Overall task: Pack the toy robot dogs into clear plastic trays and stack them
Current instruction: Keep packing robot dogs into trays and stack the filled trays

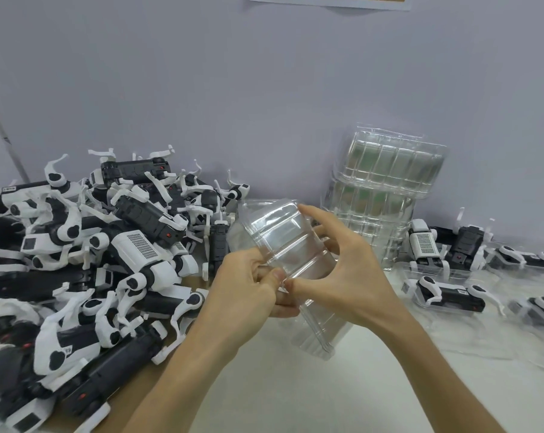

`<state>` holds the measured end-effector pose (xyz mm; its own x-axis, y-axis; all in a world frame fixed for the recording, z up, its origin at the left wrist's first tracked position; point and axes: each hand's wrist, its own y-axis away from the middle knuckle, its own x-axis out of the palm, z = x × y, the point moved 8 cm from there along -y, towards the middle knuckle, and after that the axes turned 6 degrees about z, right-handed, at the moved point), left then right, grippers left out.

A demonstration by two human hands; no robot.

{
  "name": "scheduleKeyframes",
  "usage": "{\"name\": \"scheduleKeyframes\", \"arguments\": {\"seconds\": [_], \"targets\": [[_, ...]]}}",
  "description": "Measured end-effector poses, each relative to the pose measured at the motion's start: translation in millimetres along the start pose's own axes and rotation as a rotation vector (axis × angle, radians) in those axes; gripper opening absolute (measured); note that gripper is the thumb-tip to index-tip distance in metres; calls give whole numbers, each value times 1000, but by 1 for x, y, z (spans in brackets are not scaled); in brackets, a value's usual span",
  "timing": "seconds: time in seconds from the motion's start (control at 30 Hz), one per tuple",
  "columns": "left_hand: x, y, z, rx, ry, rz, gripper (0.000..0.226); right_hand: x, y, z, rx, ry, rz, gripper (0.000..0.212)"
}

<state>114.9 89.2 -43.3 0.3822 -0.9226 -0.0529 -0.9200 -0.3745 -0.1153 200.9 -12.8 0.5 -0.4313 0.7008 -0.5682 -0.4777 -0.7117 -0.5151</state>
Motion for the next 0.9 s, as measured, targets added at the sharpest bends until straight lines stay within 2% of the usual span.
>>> {"name": "scheduleKeyframes", "arguments": {"seconds": [0.1, 0.23, 0.43, 0.57, 0.63, 0.73, 0.83, 0.9], "targets": [[-3, -1, 2, -1, -17, -28, 30, 0, 2, 5, -40, 23, -47, 79], [-12, -3, 11, -48, -53, -67, 17, 5, 5, 6, -65, 82, -127, 71], [-18, -4, 11, -49, -110, -118, 14, 13, 5, 6, -70, 126, -164, 69], [-12, 1, 15, 10, 70, -140, 29, 21, 11, 3, -78, 87, -145, 75], [-2, 2, 21, 32, 186, -101, 38, 23, 13, 2, -90, 55, -131, 75], [8, -3, 24, 23, 284, 3, 38, 21, 13, -2, -122, -3, -154, 70], [6, -8, 20, 18, 257, 75, 35, 19, 14, -6, -123, -20, -174, 71], [3, -8, 24, 11, 215, 62, 42, 22, 15, -7, -124, 13, -160, 74]]}}
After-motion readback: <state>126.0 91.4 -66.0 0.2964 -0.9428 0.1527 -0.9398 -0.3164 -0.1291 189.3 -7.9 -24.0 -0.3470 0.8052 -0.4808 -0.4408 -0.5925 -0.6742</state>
